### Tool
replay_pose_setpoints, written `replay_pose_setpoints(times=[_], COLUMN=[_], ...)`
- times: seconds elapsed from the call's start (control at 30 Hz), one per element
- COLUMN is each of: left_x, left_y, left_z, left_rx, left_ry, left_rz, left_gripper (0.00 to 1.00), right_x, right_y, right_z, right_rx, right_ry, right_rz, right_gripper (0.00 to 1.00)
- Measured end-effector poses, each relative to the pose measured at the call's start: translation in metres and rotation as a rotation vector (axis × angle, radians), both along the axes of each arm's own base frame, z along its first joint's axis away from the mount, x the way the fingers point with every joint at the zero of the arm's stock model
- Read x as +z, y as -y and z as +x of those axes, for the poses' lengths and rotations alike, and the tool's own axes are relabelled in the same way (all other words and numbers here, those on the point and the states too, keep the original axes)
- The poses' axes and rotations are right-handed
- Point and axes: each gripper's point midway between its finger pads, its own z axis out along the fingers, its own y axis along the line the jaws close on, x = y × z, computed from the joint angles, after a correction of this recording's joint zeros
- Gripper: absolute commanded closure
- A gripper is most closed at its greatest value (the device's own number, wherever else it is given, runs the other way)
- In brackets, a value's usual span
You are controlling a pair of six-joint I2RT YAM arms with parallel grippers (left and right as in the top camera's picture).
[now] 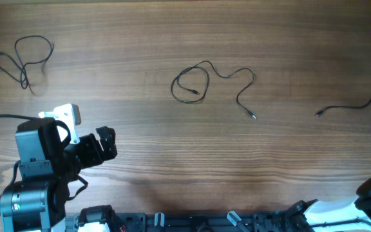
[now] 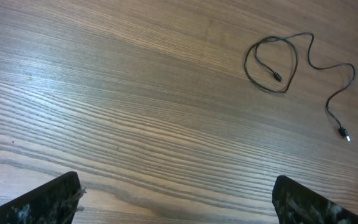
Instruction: Untangle cables
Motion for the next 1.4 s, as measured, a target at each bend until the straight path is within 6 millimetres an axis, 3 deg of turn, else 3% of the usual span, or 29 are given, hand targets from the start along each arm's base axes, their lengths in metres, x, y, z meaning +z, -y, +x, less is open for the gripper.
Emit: replay_pose_setpoints(times=[0.07,0.2,0.33,0.43,0.5,0.63,0.77,1.0,1.17,1.27,1.4], left_x=[0.000,0.000,0.000,0.000,0.000,0.000,0.000,0.000,0.000,0.000,0.000], left_y=[0.000,0.000,0.000,0.000,0.000,0.000,0.000,0.000,0.000,0.000,0.000], left_z=[0.000,0.000,0.000,0.000,0.000,0.000,0.000,0.000,0.000,0.000,0.000], left_rx=[0.000,0.000,0.000,0.000,0.000,0.000,0.000,0.000,0.000,0.000,0.000], left_ry=[0.000,0.000,0.000,0.000,0.000,0.000,0.000,0.000,0.000,0.000,0.000], left_rz=[0.000,0.000,0.000,0.000,0.000,0.000,0.000,0.000,0.000,0.000,0.000], left_gripper=[0.00,0.00,0.00,0.00,0.00,0.00,0.00,0.00,0.00,0.00,0.00], right_x=[-0.011,-0.043,-0.075,-0.078,-0.078,-0.082,-0.102,-0.129,-0.129,-0.130,-0.130], right_y=[-0.045,-0.126,-0.162,-0.169,-0.164,-0.157,-0.160,-0.162,-0.157,-0.153,-0.149], right_z=[0.020,0.041,0.041,0.045,0.037,0.021,0.009,0.002,0.009,0.009,0.006], right_rx=[0.083,0.149,0.038,-0.045,-0.113,-0.178,-0.188,-0.195,-0.209,-0.219,-0.219], right_ry=[0.013,-0.070,-0.270,-0.345,-0.389,-0.443,-0.454,-0.399,-0.358,-0.359,-0.371], right_rz=[0.128,0.295,0.202,0.040,-0.028,-0.046,-0.041,-0.056,-0.081,-0.096,-0.092], right_gripper=[0.00,0.00,0.01,0.16,0.22,0.27,0.33,0.45,0.73,0.96,0.96])
